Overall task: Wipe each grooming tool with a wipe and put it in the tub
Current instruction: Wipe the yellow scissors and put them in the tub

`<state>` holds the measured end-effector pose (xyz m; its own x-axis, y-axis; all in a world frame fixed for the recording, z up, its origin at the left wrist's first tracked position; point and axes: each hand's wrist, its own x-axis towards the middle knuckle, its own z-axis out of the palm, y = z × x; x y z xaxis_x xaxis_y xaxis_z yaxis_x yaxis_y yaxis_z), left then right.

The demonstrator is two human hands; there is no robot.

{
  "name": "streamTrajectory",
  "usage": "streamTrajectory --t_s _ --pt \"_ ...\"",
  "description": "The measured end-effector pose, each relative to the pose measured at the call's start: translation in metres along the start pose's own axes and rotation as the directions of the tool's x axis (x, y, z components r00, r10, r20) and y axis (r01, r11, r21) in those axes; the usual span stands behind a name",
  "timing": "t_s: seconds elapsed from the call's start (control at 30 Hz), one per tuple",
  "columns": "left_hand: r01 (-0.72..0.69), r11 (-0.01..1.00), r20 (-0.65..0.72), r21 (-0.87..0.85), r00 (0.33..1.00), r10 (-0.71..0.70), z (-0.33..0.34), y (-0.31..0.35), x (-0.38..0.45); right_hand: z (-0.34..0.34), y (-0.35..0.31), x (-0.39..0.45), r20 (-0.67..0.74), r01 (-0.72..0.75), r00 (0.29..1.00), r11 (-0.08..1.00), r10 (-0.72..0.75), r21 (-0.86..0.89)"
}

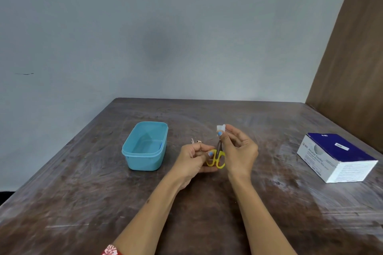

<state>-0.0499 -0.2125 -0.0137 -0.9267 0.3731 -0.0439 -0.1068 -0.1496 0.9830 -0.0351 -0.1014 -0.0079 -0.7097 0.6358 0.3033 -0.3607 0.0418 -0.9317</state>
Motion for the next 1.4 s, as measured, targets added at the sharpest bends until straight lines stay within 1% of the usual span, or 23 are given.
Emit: streamTrajectory --t_s 0.07,0.17,0.23,0.33,0.4,0.5,0.57,0.73,0.9,0.97,1.03,1.1,1.17,1.3,1.4 --pt "-0.012 1.0 -0.016 -0.005 1.0 0.012 0.0 -0.0005 0.0002 -0.0006 0.0007 -0.0001 0.015 -0.001 1.0 1.0 0.001 -0.01" --pt "-0.031 1.0 -0.069 0.0 0.997 0.031 -0.0025 0.0 0.0016 0.0009 0.0029 -0.003 0.083 -0.012 0.996 0.999 0.017 -0.053" --pt "-0.02 1.0 -0.067 -0.003 0.998 0.02 -0.0037 0.0006 0.0013 0.0016 0.0026 -0.0038 0.101 -0.011 0.995 0.998 0.017 -0.056" --pt "0.019 1.0 -0.022 -0.013 1.0 -0.019 -0.0015 0.0008 0.0 0.0001 0.0023 -0.0002 0.042 -0.001 0.999 1.0 0.002 -0.021" --pt "0.013 1.0 -0.021 -0.015 1.0 -0.014 0.0009 0.0009 -0.001 -0.0009 0.0027 0.0018 0.026 -0.005 1.0 1.0 0.005 -0.004" --pt "-0.03 0.999 -0.075 -0.027 0.997 0.028 -0.0008 0.0014 -0.0001 -0.0002 0.0042 -0.0014 0.111 -0.024 0.993 0.998 0.03 -0.062" --pt "-0.043 0.999 -0.088 -0.024 0.995 0.041 -0.0037 0.0016 0.0009 0.0006 0.0027 -0.004 0.145 -0.03 0.989 0.998 0.039 -0.064" --pt "0.0 1.0 -0.031 -0.009 1.0 -0.001 -0.0044 0.0008 0.0023 -0.0016 0.0005 -0.0018 0.091 -0.012 0.996 1.0 0.013 -0.003" --pt "-0.053 0.997 -0.114 -0.054 0.992 0.047 -0.0049 0.0023 0.0018 0.0005 0.0024 -0.0039 0.188 -0.056 0.98 0.998 0.059 -0.024" --pt "-0.037 0.997 -0.084 -0.061 0.996 0.032 -0.0069 0.003 0.0024 0.0009 0.0009 -0.0039 0.178 -0.054 0.983 0.999 0.054 -0.004" --pt "0.011 0.999 -0.025 -0.03 1.0 -0.012 -0.0072 0.0024 0.0029 0.0003 0.0 -0.0009 0.13 -0.044 0.991 0.998 0.039 0.034" --pt "0.03 1.0 0.001 -0.007 1.0 -0.03 -0.0054 0.0005 0.0037 -0.0014 0.0001 0.0036 0.092 -0.043 0.995 0.997 0.037 0.068" --pt "0.014 1.0 -0.018 -0.008 1.0 -0.014 -0.0043 -0.0013 0.0039 -0.0024 0.0025 0.0051 0.106 -0.059 0.993 0.997 0.054 0.053" --pt "-0.031 0.999 -0.072 -0.028 0.997 0.029 -0.0071 0.0 0.0036 -0.0013 0.0044 -0.0003 0.193 -0.093 0.977 0.996 0.091 0.0" --pt "-0.007 0.999 -0.03 -0.045 1.0 0.006 -0.0071 0.0018 0.0026 -0.0019 0.0007 -0.001 0.15 -0.027 0.988 1.0 0.026 0.006"
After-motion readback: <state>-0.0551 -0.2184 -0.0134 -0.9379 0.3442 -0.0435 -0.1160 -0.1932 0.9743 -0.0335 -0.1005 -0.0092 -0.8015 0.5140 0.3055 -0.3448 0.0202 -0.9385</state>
